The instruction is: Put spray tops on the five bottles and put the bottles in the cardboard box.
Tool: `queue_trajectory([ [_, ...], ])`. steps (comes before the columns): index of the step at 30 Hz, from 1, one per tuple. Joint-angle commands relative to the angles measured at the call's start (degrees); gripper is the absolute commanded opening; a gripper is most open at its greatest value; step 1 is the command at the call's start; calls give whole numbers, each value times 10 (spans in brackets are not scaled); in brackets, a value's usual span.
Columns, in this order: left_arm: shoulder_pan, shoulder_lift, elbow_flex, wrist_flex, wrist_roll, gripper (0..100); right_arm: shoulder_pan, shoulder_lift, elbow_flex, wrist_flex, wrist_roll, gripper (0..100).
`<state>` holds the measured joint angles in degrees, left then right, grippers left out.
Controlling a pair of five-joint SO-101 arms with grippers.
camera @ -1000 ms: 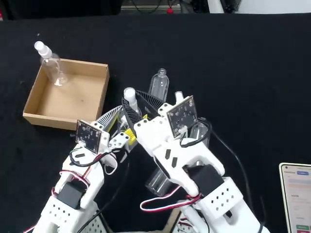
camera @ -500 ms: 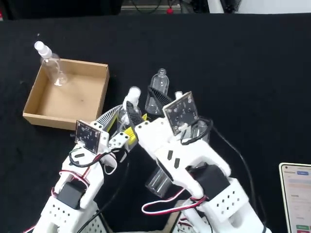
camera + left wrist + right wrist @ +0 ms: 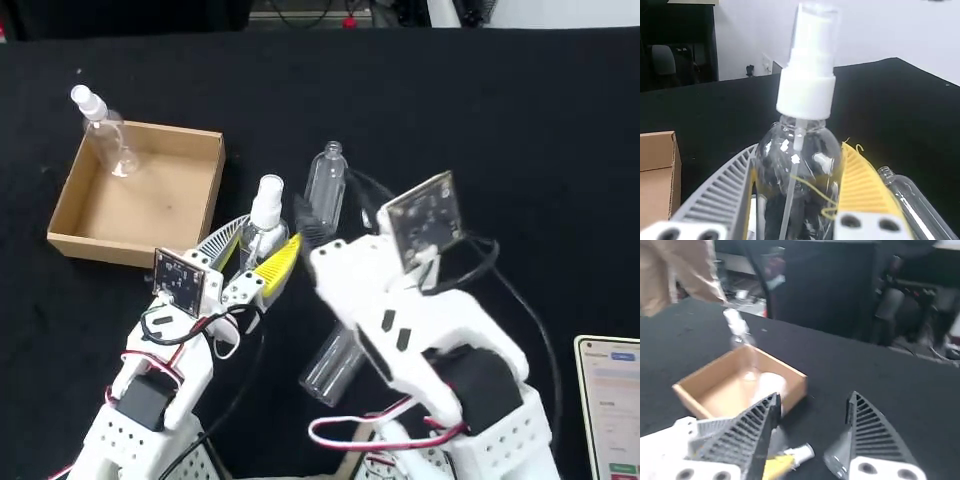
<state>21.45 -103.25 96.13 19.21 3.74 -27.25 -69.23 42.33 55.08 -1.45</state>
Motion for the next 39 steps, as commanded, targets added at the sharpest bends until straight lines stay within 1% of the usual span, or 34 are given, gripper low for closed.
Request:
queue_trajectory([
  [1,1,-10,13,-4,3,113,56,0,-20,32,1,208],
  [3,-1,-10,13,-4,3,113,84,0,-5,41,1,208],
  [6,-1,-10,13,1,3,113,105,0,46,33,1,208],
  [8,-2,-10,13,2,3,113,112,0,95,9,1,208],
  [11,-38,-11,10,-7,3,113,111,0,170,-41,0,208],
  [14,-90,-11,12,-54,6,112,110,0,217,-77,0,208],
  [20,-193,-11,12,-143,7,113,110,0,272,-112,-9,208],
  [23,-223,-8,11,-195,4,113,110,0,290,-125,-35,208],
  [27,-251,-4,-1,-271,3,113,110,0,298,-128,-40,208],
  [31,-255,1,-57,-266,3,112,110,0,300,-127,-40,208],
  [35,-255,74,-129,-265,3,112,110,0,300,-127,-40,208],
  [39,-256,220,-220,-265,3,112,110,0,301,-126,-40,208],
])
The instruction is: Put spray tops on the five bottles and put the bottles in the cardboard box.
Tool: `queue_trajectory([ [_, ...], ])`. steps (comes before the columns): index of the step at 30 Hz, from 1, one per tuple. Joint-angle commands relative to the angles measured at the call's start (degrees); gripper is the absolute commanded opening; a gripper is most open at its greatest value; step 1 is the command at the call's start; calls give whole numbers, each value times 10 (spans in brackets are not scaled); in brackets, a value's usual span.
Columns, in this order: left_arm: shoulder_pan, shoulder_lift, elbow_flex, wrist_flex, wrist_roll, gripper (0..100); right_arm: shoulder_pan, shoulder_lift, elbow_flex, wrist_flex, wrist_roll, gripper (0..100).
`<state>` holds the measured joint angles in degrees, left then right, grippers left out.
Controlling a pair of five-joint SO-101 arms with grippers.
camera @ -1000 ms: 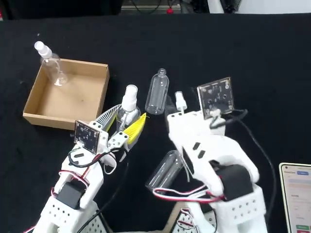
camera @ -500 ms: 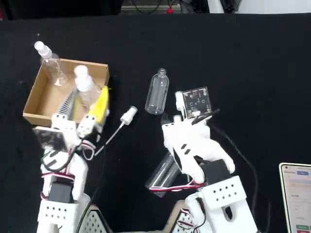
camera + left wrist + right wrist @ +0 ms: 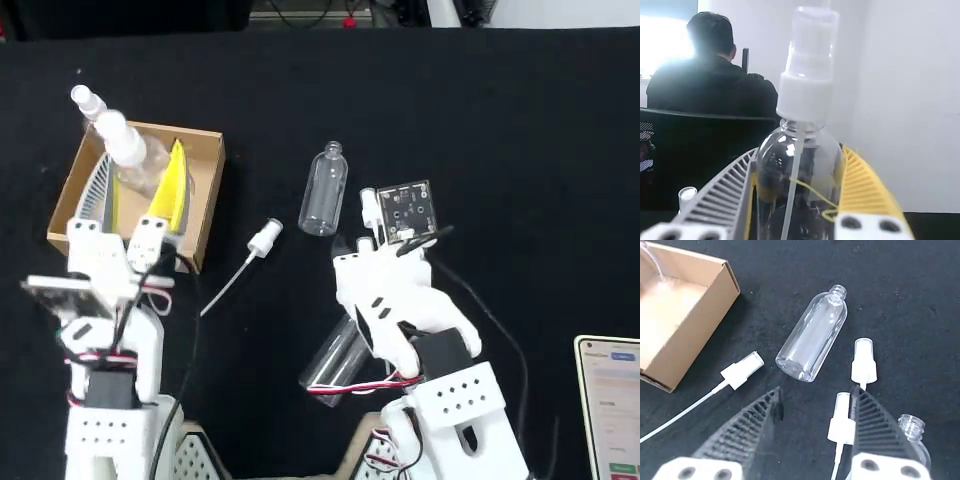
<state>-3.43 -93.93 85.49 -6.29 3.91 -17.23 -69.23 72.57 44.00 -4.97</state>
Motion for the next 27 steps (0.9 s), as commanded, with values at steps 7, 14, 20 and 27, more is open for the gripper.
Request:
queue_trajectory([
  [7,-8,305,-183,-11,1,112,11,0,0,-14,-4,208],
  [14,-5,399,-99,-205,1,109,11,0,7,-18,-4,208],
  [20,-24,543,-107,-314,5,109,11,0,7,-18,-4,208],
  [27,-31,719,-183,-384,5,109,11,0,8,-18,-4,208],
])
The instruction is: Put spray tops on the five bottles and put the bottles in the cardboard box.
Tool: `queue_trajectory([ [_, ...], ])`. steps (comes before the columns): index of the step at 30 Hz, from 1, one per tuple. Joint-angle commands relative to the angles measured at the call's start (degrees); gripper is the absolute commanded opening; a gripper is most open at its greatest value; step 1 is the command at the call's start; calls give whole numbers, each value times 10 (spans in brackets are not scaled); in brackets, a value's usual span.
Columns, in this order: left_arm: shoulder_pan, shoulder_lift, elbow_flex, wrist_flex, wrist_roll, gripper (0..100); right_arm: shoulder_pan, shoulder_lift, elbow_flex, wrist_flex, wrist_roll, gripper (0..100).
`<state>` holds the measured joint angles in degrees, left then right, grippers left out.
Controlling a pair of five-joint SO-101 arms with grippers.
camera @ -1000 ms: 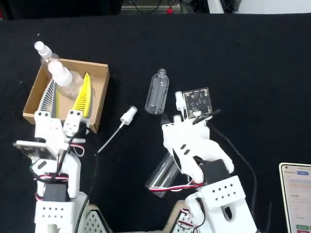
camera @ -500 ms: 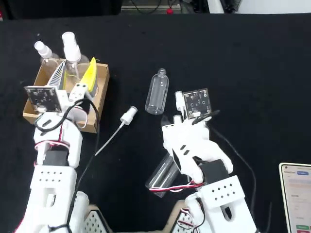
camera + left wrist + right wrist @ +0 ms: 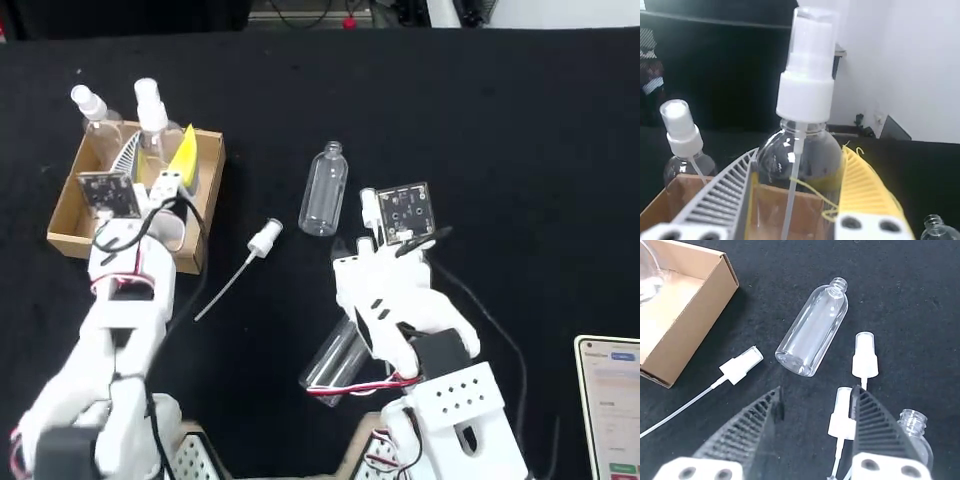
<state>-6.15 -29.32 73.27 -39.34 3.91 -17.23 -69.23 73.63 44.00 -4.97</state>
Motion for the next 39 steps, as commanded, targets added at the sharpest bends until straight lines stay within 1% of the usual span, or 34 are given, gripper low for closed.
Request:
queue_trajectory([
  [1,-4,93,-65,-70,5,109,11,0,-2,-18,-4,208],
  [5,-4,174,-87,-128,5,109,12,0,-2,-18,-4,208],
  [14,-1,350,-186,-201,5,109,12,0,-2,-18,-2,208],
  [19,13,421,-235,-202,5,109,12,0,-2,-18,-2,208],
  [25,29,475,-284,-202,5,109,13,0,-2,-18,-1,208],
  [39,36,585,-400,-202,6,109,13,0,-2,-18,-1,208],
])
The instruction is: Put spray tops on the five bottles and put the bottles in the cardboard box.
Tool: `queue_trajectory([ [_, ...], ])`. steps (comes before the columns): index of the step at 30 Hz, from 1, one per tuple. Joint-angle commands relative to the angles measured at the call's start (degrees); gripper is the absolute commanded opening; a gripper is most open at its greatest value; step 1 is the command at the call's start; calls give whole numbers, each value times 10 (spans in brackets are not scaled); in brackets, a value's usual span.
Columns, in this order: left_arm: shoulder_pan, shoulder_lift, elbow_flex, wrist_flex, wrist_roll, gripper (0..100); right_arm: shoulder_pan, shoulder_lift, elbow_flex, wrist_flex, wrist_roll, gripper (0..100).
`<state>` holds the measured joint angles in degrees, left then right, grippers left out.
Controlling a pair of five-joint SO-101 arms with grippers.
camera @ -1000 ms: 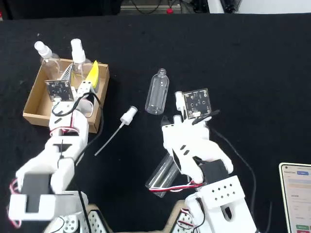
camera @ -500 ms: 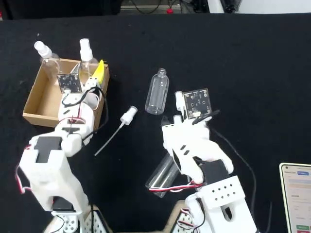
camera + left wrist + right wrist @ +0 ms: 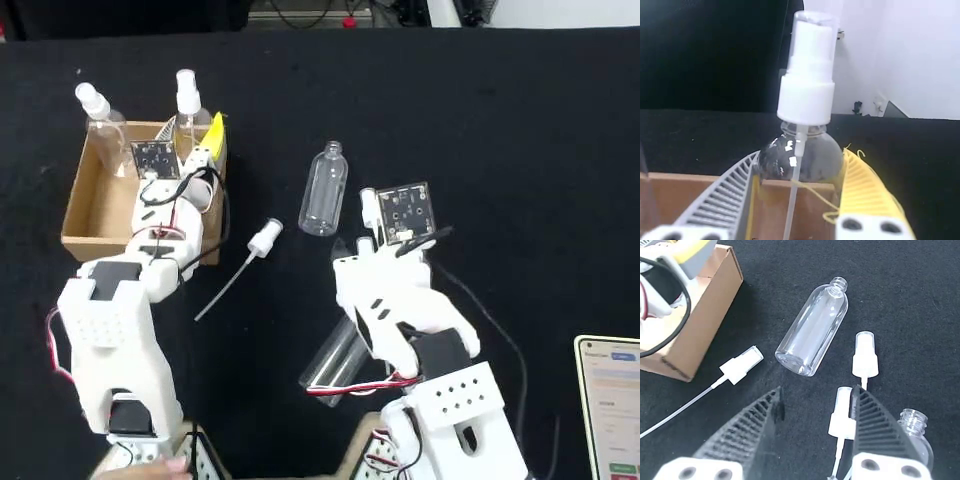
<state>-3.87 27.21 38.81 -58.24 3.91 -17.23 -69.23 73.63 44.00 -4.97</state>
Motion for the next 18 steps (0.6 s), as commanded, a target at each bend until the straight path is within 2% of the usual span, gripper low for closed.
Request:
queue_trajectory([
  [1,13,28,-65,-14,6,109,13,0,-2,-18,-1,208],
  [6,14,62,-102,-14,6,109,13,0,-2,-18,-1,208],
  [18,9,67,-101,-14,4,113,13,0,-2,-18,-1,208],
])
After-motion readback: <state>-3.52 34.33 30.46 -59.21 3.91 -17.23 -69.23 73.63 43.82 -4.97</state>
